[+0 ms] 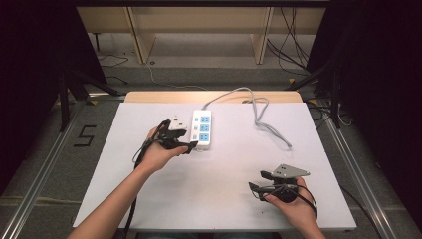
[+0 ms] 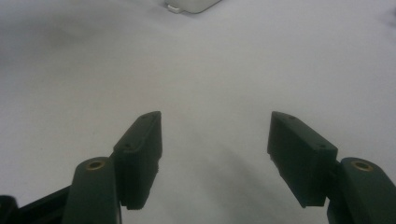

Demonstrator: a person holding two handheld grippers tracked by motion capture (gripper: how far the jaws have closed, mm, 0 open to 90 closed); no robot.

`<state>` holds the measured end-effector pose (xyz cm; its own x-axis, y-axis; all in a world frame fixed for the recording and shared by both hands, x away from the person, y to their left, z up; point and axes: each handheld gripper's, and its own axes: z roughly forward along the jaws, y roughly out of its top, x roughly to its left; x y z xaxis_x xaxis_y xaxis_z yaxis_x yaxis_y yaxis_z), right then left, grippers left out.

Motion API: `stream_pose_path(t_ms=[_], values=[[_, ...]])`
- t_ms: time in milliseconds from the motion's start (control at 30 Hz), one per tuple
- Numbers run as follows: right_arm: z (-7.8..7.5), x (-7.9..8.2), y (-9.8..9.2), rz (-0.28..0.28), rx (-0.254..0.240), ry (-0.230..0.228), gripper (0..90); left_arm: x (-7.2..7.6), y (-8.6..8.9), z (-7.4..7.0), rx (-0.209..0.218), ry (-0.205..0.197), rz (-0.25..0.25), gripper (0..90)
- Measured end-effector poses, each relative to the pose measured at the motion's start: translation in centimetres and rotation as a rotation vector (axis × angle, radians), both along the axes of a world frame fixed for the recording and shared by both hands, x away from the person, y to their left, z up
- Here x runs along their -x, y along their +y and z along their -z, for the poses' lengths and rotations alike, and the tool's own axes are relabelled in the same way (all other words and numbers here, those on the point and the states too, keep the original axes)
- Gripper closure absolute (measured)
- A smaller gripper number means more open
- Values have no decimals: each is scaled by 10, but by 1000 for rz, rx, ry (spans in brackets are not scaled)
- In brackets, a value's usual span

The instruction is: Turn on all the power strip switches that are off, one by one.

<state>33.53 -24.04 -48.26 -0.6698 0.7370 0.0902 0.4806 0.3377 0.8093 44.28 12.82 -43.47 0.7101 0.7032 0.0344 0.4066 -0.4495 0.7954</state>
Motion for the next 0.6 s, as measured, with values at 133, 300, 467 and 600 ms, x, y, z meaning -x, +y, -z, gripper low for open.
stream_pose_path(t_ms=[133, 300, 467, 600], values=[[0, 0, 0, 4, 1, 0, 364, 30, 22, 0, 32, -26, 25, 268], [-1, 0, 0, 6, 1, -1, 363, 61, 47, 8, 50, -62, 13, 246], [-1, 0, 0, 5, 2, -5, 361, 77, 51, 22, 23, -50, 5, 243], [-2, 0, 1, 0, 3, -7, 359, 76, 48, 25, 4, -51, 0, 230]])
